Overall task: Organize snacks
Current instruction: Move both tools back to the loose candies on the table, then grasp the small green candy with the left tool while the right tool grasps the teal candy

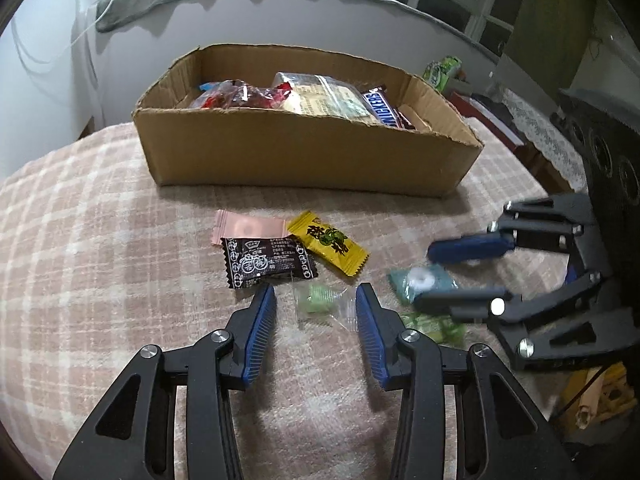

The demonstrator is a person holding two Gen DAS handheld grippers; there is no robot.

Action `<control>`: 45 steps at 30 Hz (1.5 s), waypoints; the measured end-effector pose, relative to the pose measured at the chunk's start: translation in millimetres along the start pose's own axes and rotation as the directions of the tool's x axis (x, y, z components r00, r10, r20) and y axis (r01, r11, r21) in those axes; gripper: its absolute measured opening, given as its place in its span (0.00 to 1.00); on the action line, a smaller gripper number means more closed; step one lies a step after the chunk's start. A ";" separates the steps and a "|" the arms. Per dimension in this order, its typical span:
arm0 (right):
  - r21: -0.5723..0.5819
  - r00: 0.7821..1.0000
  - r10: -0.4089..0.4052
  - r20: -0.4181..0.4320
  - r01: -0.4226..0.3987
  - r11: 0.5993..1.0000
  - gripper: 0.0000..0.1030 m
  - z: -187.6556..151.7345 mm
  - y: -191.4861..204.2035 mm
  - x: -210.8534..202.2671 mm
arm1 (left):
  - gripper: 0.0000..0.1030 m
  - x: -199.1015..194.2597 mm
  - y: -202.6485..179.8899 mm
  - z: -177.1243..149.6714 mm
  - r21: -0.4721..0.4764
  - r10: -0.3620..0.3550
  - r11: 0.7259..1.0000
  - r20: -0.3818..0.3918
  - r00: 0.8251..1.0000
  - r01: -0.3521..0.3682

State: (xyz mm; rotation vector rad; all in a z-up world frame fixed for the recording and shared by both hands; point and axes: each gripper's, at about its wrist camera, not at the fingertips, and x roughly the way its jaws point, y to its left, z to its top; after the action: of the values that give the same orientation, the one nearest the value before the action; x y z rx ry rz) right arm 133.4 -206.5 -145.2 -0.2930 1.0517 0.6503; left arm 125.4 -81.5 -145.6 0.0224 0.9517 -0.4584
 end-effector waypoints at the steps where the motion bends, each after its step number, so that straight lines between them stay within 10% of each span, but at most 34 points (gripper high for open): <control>1: -0.001 1.000 -0.025 -0.007 0.025 1.000 0.38 -0.5 -2.4 0.1 | 0.39 0.4 -0.6 0.1 0.004 0.002 1.000 0.000 1.000 -0.002; 16: -0.074 0.998 -0.053 -0.020 0.052 0.996 0.28 8.7 7.9 8.9 | 0.22 4.8 -7.1 -0.5 0.057 0.014 0.998 0.009 1.000 -0.015; 45: 0.032 0.994 -0.077 0.078 0.074 0.997 0.25 0.3 1.2 -23.0 | 0.21 -36.5 -3.7 4.2 0.054 0.014 0.998 0.101 0.995 -0.020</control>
State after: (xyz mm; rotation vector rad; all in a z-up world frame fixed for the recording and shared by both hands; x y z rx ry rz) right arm 125.2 -213.6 -124.9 -0.2779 0.9687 0.5737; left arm 109.3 -72.3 -113.6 0.0566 0.8390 -0.4659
